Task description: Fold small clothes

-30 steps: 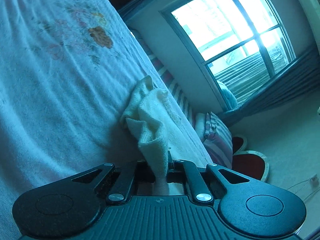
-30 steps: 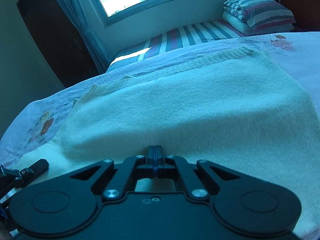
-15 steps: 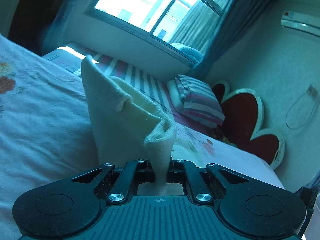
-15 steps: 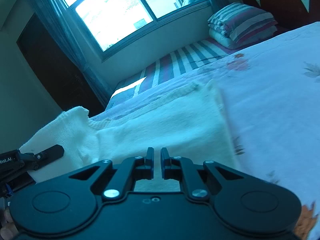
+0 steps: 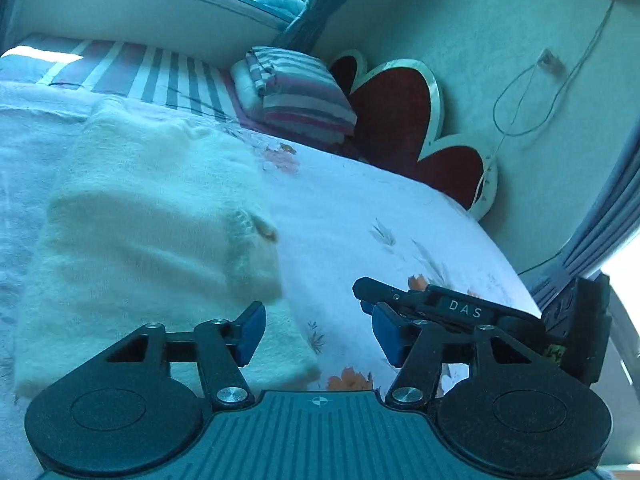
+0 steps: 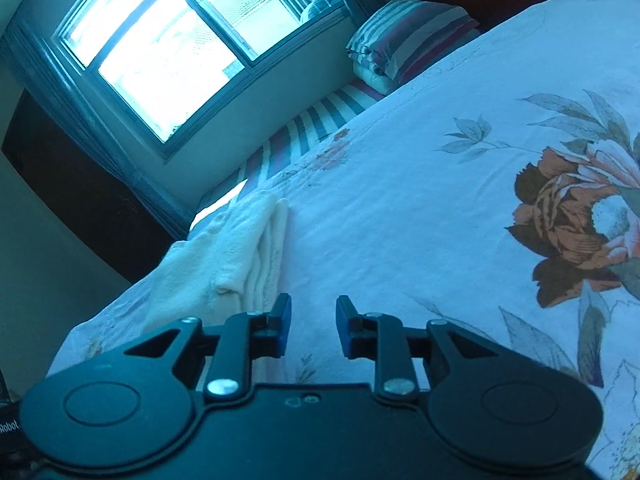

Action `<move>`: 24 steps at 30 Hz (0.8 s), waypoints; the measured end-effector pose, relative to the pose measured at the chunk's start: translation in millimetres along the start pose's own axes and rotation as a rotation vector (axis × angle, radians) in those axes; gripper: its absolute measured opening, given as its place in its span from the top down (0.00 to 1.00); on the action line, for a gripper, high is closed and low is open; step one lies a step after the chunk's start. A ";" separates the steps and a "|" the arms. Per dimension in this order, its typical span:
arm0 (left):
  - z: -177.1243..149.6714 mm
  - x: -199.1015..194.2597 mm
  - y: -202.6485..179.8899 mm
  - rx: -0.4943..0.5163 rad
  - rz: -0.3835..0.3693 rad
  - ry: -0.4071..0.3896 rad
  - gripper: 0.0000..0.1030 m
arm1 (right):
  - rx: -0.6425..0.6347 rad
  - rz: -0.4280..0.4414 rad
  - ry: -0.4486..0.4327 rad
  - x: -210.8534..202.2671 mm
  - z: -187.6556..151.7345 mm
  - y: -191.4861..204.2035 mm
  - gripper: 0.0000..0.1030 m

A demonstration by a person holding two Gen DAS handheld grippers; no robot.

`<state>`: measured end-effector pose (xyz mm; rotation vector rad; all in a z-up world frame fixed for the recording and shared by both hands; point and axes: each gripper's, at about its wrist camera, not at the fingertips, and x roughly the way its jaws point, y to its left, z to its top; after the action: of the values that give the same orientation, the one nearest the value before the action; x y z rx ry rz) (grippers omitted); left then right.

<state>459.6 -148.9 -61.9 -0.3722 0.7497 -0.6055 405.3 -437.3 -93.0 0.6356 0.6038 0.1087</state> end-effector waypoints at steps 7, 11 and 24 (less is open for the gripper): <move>29.5 -38.2 98.7 -0.126 0.269 -0.179 0.43 | -0.109 0.074 0.020 27.6 10.1 43.4 0.69; 41.5 -24.8 124.9 -0.127 0.281 -0.150 0.43 | -0.173 0.012 0.044 62.4 22.1 65.6 0.67; 53.5 32.7 121.5 -0.074 0.303 -0.048 0.41 | -0.273 -0.072 0.119 87.3 14.9 62.9 0.82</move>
<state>562.9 -70.6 -105.4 -0.3323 0.7658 -0.2830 490.9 -370.5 -89.8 0.3439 0.7111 0.1593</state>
